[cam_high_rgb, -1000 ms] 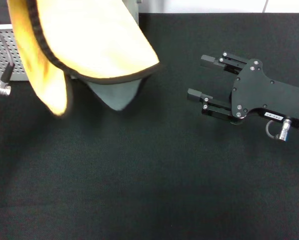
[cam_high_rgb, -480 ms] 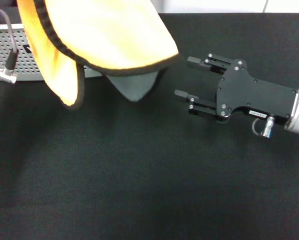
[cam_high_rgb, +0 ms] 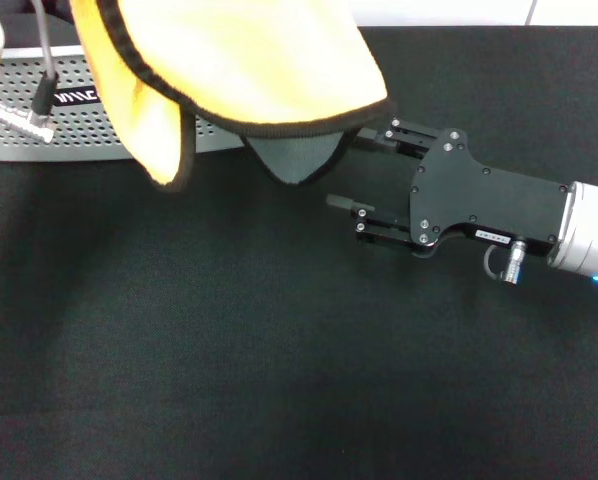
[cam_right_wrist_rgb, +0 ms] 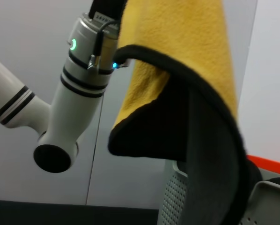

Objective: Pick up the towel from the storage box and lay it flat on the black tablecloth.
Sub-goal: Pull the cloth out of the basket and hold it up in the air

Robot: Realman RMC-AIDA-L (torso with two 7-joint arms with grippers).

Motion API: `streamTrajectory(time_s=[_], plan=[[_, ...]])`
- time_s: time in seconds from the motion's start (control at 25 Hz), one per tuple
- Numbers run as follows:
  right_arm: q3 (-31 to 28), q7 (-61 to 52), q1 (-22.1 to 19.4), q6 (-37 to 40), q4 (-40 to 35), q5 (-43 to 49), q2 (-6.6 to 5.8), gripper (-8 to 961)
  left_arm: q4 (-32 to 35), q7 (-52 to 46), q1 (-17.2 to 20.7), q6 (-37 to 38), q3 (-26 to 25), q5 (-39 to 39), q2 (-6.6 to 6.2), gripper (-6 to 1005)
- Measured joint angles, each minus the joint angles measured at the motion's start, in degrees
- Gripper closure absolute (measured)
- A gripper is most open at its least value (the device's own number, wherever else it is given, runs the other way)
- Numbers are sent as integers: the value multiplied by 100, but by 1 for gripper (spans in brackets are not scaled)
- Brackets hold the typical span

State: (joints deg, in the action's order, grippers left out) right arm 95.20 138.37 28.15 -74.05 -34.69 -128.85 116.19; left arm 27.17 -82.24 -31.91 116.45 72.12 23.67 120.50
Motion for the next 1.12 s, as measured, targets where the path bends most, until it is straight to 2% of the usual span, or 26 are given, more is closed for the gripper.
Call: streamTrajectory(time_s=[0.28,1.12], plan=[[44,5,27,64,-1,-93,0,345,-1,16,-94,0,302,-347,-12,965],[521,6,182,223,-7,-358,0,348,-4,33,-227,0,329,-373,-1,962]])
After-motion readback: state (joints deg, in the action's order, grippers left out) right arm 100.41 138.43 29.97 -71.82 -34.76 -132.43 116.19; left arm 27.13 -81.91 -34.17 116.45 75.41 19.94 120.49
